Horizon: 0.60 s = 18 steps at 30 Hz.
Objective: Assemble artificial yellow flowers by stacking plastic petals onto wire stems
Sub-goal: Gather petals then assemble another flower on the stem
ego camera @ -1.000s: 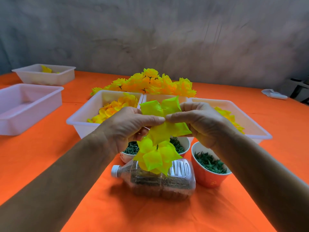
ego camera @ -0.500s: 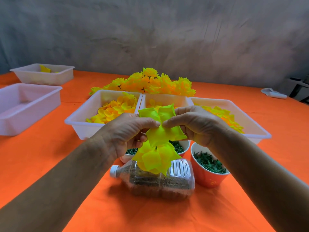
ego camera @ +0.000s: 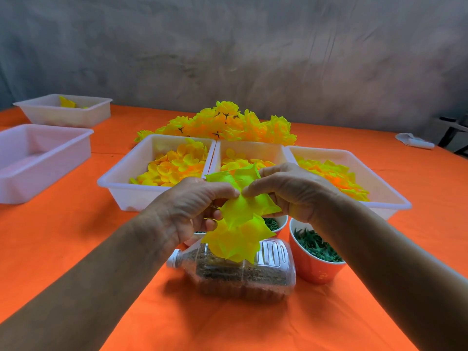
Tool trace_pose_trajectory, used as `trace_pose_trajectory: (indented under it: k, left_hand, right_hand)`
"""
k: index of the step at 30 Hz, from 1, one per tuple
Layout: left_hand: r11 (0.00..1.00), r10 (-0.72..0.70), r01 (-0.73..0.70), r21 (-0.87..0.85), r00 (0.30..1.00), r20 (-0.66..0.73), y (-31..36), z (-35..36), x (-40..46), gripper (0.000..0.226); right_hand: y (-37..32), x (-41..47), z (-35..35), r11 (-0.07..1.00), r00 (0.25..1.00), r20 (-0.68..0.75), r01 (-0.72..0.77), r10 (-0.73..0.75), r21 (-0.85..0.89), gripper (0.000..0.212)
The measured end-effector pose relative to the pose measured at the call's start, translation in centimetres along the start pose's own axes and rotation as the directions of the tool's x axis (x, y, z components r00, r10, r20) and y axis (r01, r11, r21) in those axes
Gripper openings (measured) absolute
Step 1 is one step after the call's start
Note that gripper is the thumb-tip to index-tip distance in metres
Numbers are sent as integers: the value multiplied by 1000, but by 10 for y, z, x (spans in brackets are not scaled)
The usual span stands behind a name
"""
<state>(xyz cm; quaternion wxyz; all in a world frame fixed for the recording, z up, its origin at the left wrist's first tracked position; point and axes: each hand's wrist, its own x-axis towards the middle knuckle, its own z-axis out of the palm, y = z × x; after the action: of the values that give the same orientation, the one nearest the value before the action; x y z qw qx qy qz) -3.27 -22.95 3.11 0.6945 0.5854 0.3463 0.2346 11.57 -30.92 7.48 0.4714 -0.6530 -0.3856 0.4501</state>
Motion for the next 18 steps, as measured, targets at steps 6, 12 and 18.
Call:
trace_pose_trajectory:
  k: [6, 12, 18]
  left_hand:
    - [1000, -1, 1, 5, 999, 39, -1, -5, 0, 12]
    - [1000, -8, 9, -13, 999, 44, -2, -3, -2, 26]
    - [999, -25, 25, -24, 1000, 15, 0, -1, -4, 13]
  right_hand:
    - [-1, 0, 0, 1000, 1000, 16, 16, -16, -5, 35]
    - [2, 2, 1, 1000, 999, 36, -3, 3, -5, 32]
    - [0, -1, 0, 992, 989, 145, -56, 39, 115, 36]
